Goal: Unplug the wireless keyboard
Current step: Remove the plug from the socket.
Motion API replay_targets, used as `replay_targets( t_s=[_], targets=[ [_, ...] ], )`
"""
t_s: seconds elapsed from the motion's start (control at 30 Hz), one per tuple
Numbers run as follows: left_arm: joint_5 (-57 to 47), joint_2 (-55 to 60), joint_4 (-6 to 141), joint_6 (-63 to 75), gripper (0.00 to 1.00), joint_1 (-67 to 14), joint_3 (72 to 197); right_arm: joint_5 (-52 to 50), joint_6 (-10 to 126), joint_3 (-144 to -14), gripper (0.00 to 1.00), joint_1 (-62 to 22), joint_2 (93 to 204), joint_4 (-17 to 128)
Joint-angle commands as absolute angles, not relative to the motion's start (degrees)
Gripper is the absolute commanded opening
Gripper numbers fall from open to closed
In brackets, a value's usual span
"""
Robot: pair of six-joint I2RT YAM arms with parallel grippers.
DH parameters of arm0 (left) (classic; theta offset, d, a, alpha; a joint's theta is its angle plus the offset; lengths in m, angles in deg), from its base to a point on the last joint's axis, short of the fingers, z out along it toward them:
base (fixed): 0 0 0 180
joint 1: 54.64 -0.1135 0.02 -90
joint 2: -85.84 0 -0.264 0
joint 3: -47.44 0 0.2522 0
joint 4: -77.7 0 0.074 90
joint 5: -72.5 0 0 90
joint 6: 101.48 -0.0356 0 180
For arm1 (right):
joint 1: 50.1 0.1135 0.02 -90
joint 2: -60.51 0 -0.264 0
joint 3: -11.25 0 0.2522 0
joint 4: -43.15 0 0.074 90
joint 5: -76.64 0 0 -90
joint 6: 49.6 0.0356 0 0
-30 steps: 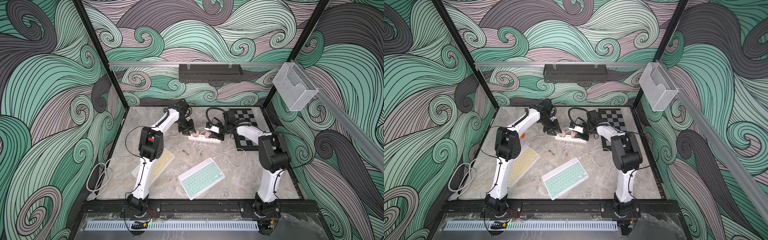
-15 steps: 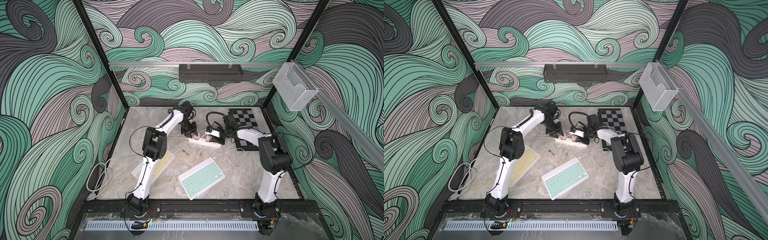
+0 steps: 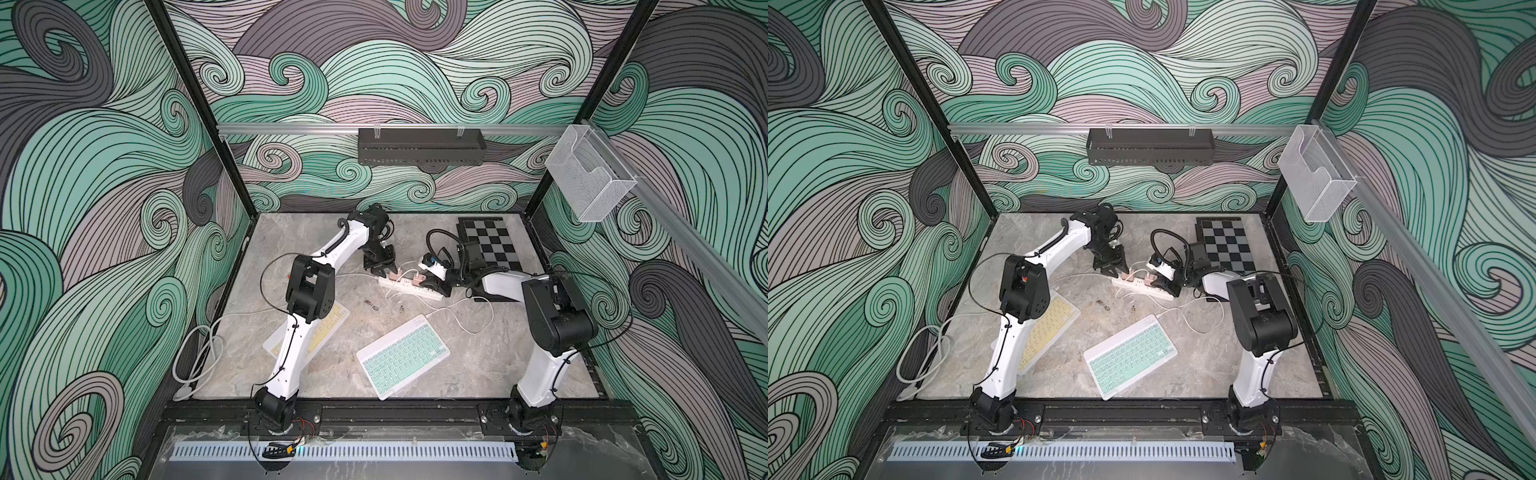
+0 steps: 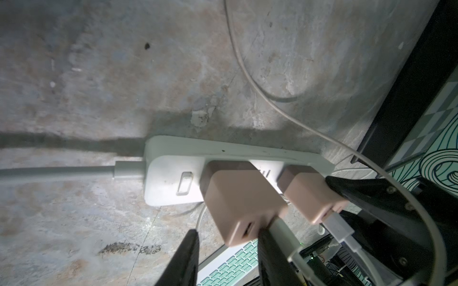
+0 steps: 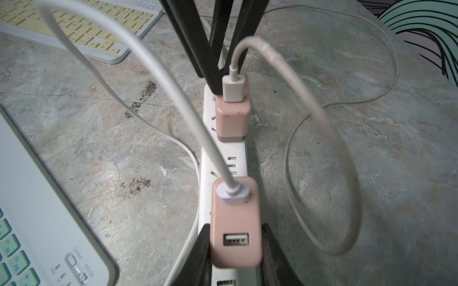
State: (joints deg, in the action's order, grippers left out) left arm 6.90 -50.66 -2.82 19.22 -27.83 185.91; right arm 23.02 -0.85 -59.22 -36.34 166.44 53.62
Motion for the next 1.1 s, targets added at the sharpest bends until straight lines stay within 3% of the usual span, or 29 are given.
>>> replay_targets(
  t_s=[0.0, 0.23, 0.4, 0.53, 0.8, 1.07],
  targets=[
    [0.3, -54.17, -6.46, 20.05, 0.39, -26.56, 183.54, 32.42, 5.4, -59.38, 0.0, -37.38, 161.98, 39.35],
    [-0.51, -54.08, -6.69, 19.92, 0.39, -26.35, 183.52, 34.27, 10.28, -61.62, 0.0, -37.5, 162.65, 39.59],
    [-0.82, -54.08, -6.63, 19.72, 0.39, -26.25, 183.51, 28.25, -4.02, -60.57, 0.0, -34.49, 161.59, 45.53],
    [-1.04, -54.08, -6.81, 19.73, 0.39, -26.22, 183.55, 26.89, -2.37, -58.11, 0.0, -33.92, 161.25, 38.23],
    [-1.42, -54.16, -6.92, 19.46, 0.4, -25.01, 183.53, 31.63, 25.48, -51.88, 0.0, -38.18, 164.48, 3.16],
    [-1.81, -54.43, -6.87, 19.55, 0.4, -24.65, 183.92, 32.34, 31.31, -49.96, 0.0, -38.98, 166.05, -5.55]
  ],
)
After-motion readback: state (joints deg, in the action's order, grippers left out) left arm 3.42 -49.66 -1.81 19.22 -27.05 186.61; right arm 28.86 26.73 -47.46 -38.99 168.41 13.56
